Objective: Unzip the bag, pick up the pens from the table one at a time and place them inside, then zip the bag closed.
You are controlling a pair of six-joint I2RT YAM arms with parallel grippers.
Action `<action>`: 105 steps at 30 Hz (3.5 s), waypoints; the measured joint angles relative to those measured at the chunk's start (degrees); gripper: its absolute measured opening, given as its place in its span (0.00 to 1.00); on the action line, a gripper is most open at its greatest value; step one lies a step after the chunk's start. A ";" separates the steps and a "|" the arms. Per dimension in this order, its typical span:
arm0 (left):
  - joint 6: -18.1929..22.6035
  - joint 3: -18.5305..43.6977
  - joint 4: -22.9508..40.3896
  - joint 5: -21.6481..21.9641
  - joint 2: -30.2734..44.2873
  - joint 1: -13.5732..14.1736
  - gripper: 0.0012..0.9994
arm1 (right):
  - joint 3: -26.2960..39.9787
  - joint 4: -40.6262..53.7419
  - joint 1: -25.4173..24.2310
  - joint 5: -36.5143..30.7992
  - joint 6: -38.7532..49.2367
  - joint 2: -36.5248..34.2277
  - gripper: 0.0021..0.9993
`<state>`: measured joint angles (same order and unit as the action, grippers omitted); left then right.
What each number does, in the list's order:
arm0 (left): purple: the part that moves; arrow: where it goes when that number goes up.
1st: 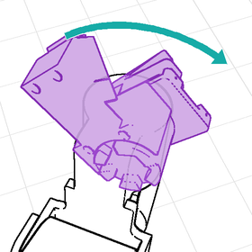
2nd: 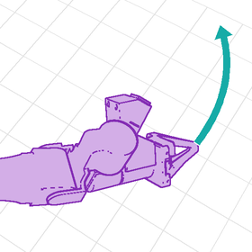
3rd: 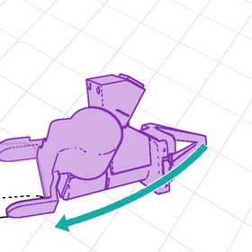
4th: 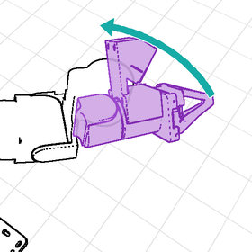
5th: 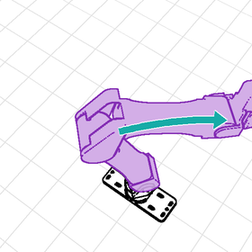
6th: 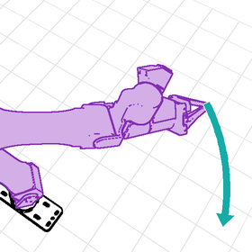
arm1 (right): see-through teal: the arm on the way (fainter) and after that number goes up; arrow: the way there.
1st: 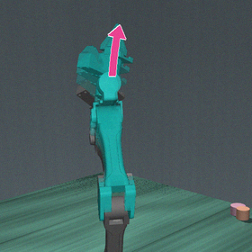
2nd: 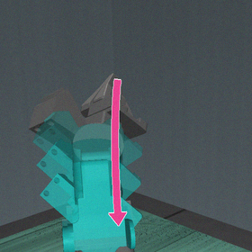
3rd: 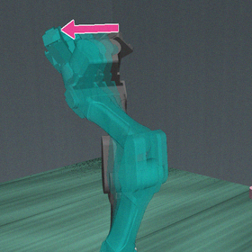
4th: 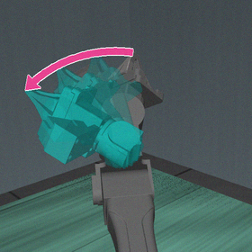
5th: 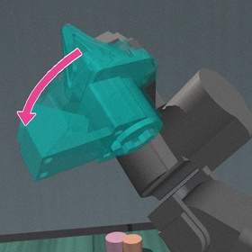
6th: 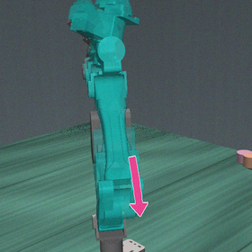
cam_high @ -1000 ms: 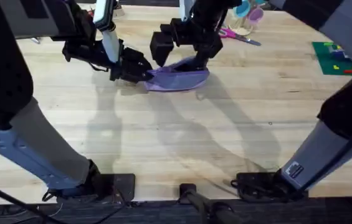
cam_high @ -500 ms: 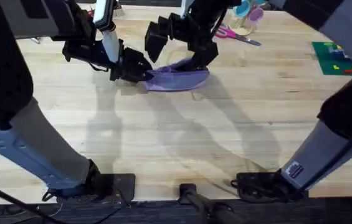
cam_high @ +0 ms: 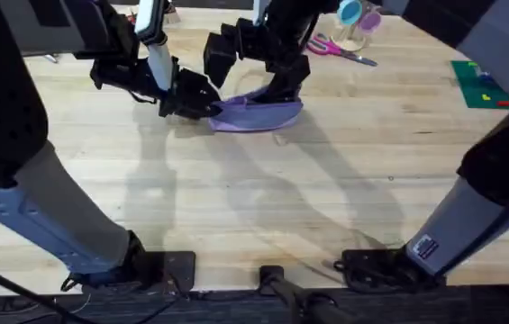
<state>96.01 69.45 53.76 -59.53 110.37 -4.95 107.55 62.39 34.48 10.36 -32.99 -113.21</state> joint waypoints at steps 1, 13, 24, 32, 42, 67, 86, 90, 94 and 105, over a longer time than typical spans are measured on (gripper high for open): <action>0.00 0.00 0.00 0.00 0.00 0.00 0.04 | 0.00 -0.02 0.00 -0.10 0.02 0.00 1.00; 0.00 0.00 0.00 0.00 0.00 0.00 0.04 | -0.46 -3.96 0.00 2.38 0.00 -0.56 1.00; 0.02 0.00 0.00 0.00 0.00 0.00 0.04 | -1.32 -0.51 0.00 3.64 -0.20 -2.69 1.00; 0.02 0.00 0.00 0.00 0.00 0.00 0.04 | -2.15 -2.94 0.24 2.72 -0.89 -2.69 1.00; 0.01 0.00 0.00 0.00 -0.01 0.00 0.04 | -3.37 -6.52 1.83 2.53 -1.78 -3.89 0.99; 0.02 0.00 -0.07 0.20 0.00 0.26 0.04 | -3.48 -5.73 2.26 2.76 -3.25 -4.09 0.04; -0.90 0.00 0.20 -1.98 -0.02 1.27 0.04 | -3.48 -3.40 -0.93 4.95 -2.00 -2.34 0.03; -1.11 0.00 0.00 -3.19 0.00 2.01 0.04 | -3.48 -2.03 -3.35 7.38 -1.05 -2.25 0.03; -1.32 0.00 -0.22 -4.64 -0.02 2.24 0.04 | -3.48 -1.53 -5.89 9.85 0.01 -2.25 0.03; -1.70 0.02 -0.68 -8.25 0.00 3.29 0.04 | -3.48 0.57 -12.46 15.69 3.52 -2.25 0.03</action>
<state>94.30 69.47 53.08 -67.78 110.37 -1.66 104.07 62.96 22.02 26.05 -29.48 -115.46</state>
